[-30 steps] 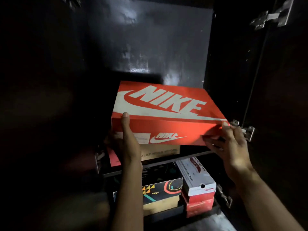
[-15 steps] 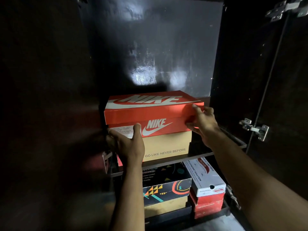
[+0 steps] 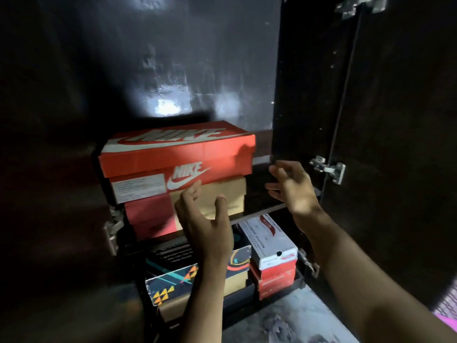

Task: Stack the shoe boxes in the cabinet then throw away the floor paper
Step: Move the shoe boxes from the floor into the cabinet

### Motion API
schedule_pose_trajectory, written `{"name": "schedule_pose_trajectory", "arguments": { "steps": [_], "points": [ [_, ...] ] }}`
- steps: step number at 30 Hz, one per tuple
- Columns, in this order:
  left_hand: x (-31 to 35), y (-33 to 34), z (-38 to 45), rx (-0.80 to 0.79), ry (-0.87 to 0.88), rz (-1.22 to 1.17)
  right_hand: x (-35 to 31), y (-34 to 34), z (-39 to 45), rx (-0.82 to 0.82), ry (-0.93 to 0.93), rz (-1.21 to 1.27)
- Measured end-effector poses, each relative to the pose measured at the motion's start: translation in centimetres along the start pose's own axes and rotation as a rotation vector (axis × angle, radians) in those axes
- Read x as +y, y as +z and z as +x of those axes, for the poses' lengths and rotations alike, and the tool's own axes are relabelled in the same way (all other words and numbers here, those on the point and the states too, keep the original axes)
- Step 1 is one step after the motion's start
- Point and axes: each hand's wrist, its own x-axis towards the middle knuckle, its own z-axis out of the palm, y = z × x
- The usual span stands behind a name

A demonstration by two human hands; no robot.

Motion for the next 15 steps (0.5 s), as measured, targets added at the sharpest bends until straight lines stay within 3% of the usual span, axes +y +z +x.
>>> {"name": "schedule_pose_trajectory", "arguments": {
  "steps": [10, 15],
  "points": [
    [3.2, 7.9, -14.3, -0.584, -0.2, -0.191, 3.7, -16.1, -10.9, 0.158, -0.049, -0.255],
    [3.6, 11.4, -23.8, -0.903, -0.23, -0.223, 5.3, -27.9, -19.2, 0.345, 0.026, -0.36]
  ]
}}
